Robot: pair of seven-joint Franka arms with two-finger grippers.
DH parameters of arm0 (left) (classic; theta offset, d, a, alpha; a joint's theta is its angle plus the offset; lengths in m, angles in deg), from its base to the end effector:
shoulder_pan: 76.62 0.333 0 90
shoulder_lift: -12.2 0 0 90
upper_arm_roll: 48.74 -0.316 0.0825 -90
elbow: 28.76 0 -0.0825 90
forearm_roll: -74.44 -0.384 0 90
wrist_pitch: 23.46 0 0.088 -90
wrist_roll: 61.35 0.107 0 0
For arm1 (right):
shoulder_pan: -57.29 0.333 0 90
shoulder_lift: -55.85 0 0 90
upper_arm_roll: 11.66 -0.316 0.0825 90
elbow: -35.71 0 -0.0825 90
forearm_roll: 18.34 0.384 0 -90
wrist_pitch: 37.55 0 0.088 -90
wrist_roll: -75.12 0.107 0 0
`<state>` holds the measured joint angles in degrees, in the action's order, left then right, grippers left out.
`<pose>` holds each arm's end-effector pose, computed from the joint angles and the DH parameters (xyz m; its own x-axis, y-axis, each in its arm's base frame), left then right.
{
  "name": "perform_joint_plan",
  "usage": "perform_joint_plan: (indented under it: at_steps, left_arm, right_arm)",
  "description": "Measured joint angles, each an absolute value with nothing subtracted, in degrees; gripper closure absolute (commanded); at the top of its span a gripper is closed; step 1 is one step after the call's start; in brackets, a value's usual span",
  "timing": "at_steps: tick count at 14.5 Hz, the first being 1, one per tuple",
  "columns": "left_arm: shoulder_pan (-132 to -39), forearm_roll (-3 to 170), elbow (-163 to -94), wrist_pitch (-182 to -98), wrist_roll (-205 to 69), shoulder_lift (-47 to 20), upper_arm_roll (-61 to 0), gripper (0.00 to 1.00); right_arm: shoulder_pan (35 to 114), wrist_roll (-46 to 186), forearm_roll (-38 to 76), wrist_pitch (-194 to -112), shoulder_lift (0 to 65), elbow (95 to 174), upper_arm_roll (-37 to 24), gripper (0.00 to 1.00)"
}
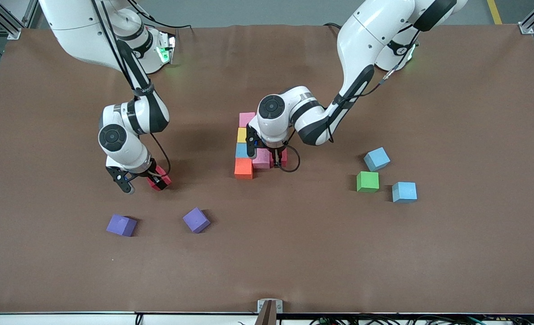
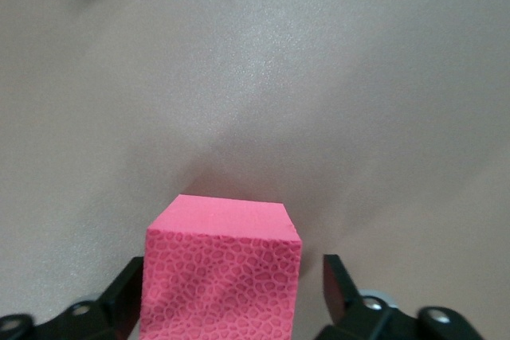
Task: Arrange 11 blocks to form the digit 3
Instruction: 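Grasp the red cube with the right gripper while the left gripper reaches green, then lift red with the right gripper while the left gripper grasps green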
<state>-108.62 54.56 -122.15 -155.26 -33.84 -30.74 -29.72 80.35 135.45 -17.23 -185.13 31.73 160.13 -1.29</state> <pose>0.4571 -0.5106 0.1955 0.0437 -0.9984 -0.0363 -0.9990 -0.0433 -0.0113 0.5489 0.1220 0.1986 0.6727 -0.7382 0.0504 -0.7399 -0.6716 0.0396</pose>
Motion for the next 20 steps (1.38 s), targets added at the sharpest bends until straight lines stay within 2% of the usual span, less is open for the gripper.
perform_joint_plan:
  at_steps: [1,2,3,5,9,13,20]
  left_arm:
    - [-108.63,54.56,-122.12,-155.26,-33.84,-30.76,-29.72,0.35]
    - [-108.63,54.53,-122.10,-155.26,-33.84,-30.77,-29.72,0.02]
    - [-108.62,54.32,-122.02,-155.39,-33.84,-30.87,-29.78,0.00]
    - [-108.39,53.37,-121.65,-155.73,-33.82,-31.28,-30.11,0.00]
    - [-107.62,53.09,-120.89,-154.60,-33.40,-31.41,-30.26,0.00]
    - [-107.59,53.09,-119.80,-149.85,-33.25,-29.81,-29.86,0.00]
    - [-105.58,54.89,-119.61,-135.55,-32.22,-19.37,-29.54,0.00]
  right_arm:
    - [80.35,135.45,-17.22,-185.13,31.73,160.12,-1.29,0.44]
    - [80.35,135.42,-17.22,-185.13,31.73,160.11,-1.29,0.60]
    - [80.35,135.36,-17.22,-185.13,31.73,160.06,-1.30,0.76]
    - [80.35,135.30,-17.22,-184.69,31.80,159.70,-1.38,0.96]
    - [80.52,134.06,-17.24,-176.74,32.56,155.72,-2.90,0.98]
    - [81.08,133.93,-17.24,-168.23,33.27,147.91,-7.16,0.99]
    - [81.96,123.62,-17.17,-162.56,31.55,136.36,-13.33,0.99]
